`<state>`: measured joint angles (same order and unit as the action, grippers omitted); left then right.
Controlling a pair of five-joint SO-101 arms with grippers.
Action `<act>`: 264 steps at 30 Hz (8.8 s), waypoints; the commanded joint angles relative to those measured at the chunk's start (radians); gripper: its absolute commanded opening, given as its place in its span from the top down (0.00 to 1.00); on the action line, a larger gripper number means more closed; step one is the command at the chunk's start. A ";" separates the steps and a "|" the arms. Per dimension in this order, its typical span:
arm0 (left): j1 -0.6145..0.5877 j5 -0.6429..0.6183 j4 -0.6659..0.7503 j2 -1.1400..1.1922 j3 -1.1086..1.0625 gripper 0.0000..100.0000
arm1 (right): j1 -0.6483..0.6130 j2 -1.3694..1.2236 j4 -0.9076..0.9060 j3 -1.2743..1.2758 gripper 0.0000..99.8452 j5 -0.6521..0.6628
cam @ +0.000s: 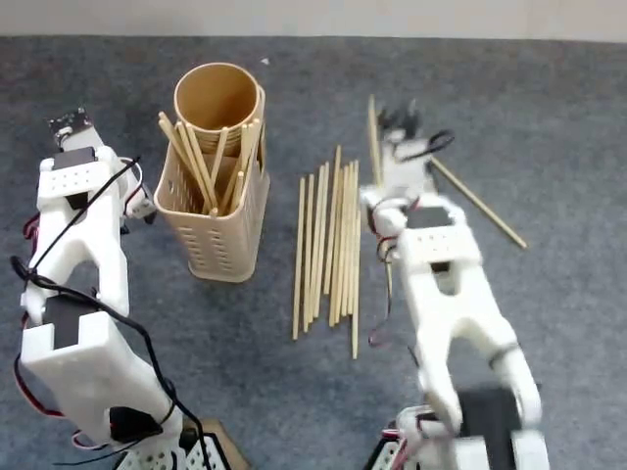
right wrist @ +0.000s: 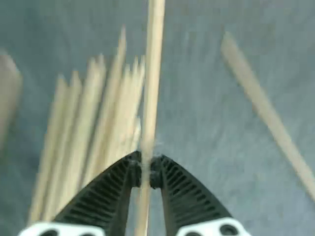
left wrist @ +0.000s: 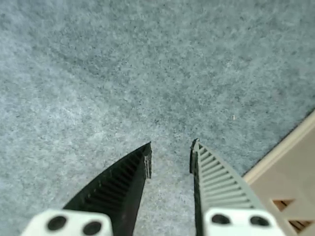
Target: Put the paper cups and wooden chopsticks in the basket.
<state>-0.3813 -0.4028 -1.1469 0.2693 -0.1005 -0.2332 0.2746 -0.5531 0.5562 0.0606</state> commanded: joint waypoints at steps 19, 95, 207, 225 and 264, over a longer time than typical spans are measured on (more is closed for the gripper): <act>-0.005 0.005 0.012 -0.007 0.005 0.84 | -0.641 0.320 0.746 -0.081 0.99 -0.020; -0.004 0.011 0.012 -0.007 0.005 0.84 | -0.084 -0.323 -0.074 -0.002 0.86 -0.017; -0.005 0.011 0.055 0.087 0.016 0.84 | -0.504 0.357 0.920 0.219 0.92 0.043; -0.001 0.011 0.054 0.087 0.016 0.84 | -0.154 0.239 -0.390 -0.047 0.92 0.037; 0.001 0.011 0.055 0.087 0.016 0.84 | -0.216 -0.291 0.173 0.165 0.70 0.003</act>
<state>-0.3828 -0.4028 -1.1009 0.3690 -0.1005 -0.4434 0.0338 -0.3890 0.7449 0.0744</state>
